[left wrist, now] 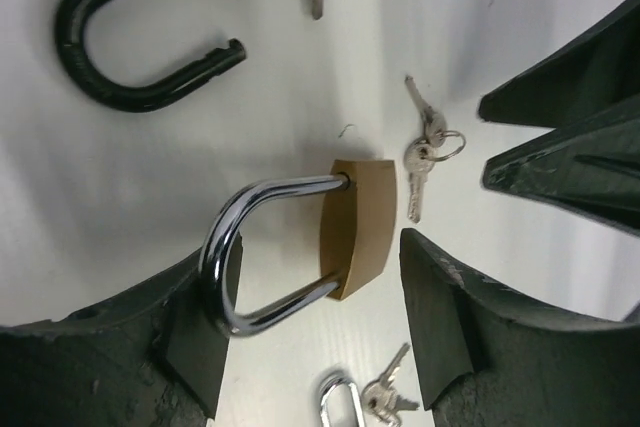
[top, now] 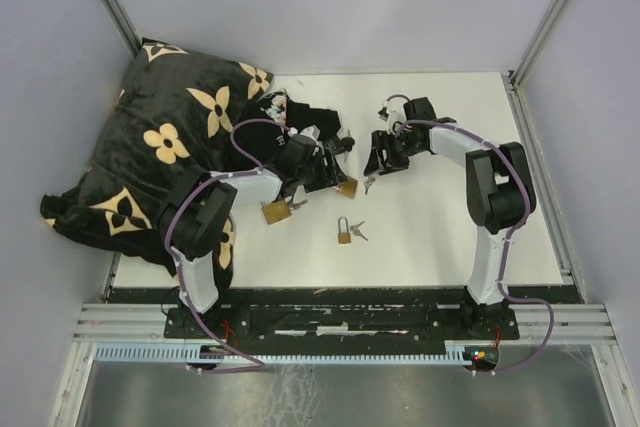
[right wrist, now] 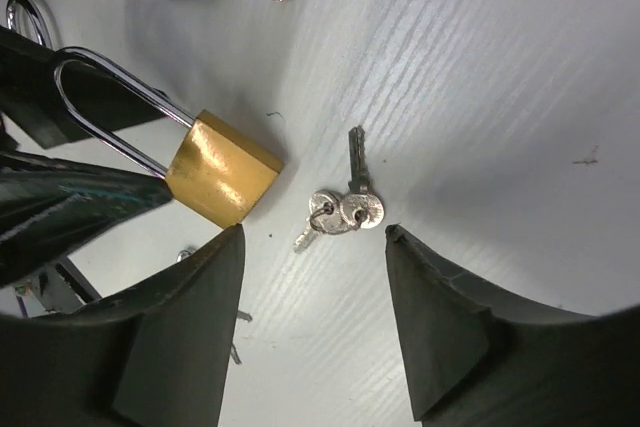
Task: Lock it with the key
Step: Place the lock at the center of the board, then pick up the lock from the center of the board.
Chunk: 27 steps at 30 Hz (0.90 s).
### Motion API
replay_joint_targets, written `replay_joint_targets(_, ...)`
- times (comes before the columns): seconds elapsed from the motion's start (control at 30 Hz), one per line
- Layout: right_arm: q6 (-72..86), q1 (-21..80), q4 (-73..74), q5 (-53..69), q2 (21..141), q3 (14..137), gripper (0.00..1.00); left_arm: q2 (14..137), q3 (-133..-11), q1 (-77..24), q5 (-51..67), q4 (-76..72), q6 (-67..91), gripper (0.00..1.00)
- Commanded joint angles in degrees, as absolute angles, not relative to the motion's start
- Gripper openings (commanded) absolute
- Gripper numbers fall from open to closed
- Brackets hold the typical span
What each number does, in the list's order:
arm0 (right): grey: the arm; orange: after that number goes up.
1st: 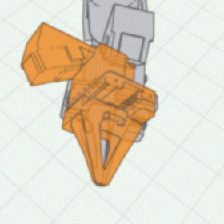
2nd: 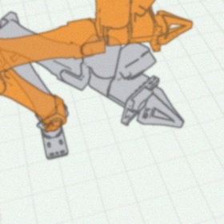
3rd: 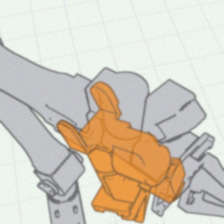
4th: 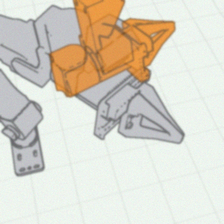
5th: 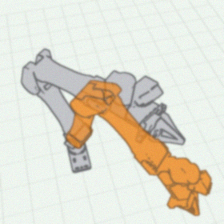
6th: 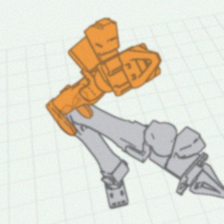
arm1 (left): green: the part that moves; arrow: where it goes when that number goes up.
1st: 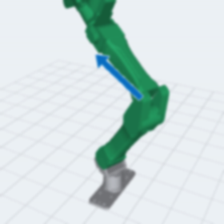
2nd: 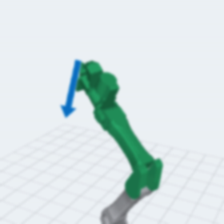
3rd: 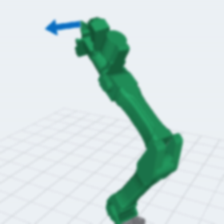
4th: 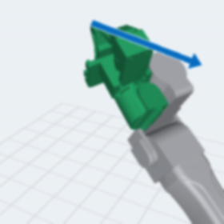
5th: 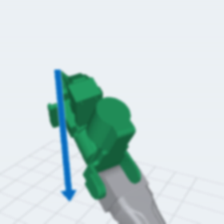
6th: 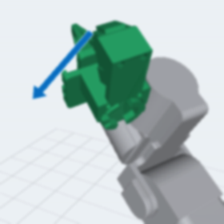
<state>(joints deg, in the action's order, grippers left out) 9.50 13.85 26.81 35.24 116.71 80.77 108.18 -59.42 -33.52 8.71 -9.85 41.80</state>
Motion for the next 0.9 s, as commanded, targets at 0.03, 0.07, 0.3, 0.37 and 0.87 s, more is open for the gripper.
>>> replay_joint_targets(0.03,4.62,11.68,27.52,32.89,108.18,82.58,0.71,100.00,-61.82,-33.76,0.49,0.14,30.46,0.70)
replay_joint_targets(0.07,3.98,11.37,27.71,33.52,106.48,82.23,0.72,98.89,-61.53,-33.82,-0.08,1.21,29.55,0.71)
replay_joint_targets(0.3,0.69,10.79,28.88,43.22,96.27,79.81,0.74,92.63,-60.80,-34.10,0.08,5.41,25.23,0.70)
replay_joint_targets(0.37,0.13,10.84,29.79,47.04,93.76,79.79,0.74,90.90,-61.60,-34.04,-0.25,6.21,23.30,0.70)
replay_joint_targets(0.87,-2.54,6.34,10.71,57.32,67.38,55.08,0.98,108.41,-93.26,-30.55,9.95,29.13,-9.88,0.93)
